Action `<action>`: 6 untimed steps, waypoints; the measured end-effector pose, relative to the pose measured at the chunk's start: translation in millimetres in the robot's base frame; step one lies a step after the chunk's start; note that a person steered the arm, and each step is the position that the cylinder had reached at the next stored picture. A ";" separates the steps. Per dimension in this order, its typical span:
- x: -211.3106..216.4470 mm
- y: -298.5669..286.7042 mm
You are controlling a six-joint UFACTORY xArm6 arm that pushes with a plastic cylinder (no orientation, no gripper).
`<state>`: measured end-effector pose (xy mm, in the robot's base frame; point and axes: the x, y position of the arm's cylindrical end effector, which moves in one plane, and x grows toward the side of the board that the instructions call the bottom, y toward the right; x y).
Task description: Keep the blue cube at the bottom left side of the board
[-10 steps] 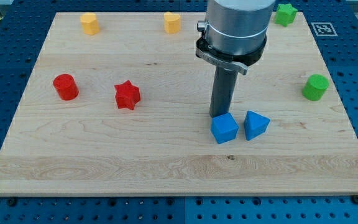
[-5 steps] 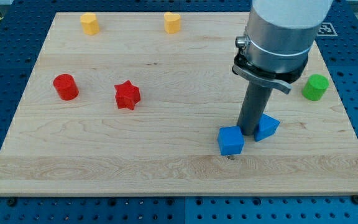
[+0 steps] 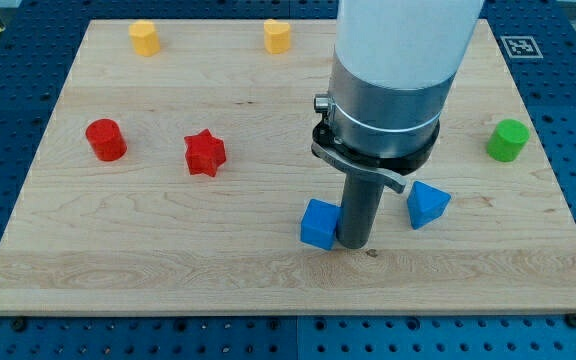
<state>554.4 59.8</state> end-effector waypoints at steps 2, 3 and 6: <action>-23.6 -3.8; -8.1 -26.5; 7.7 -54.6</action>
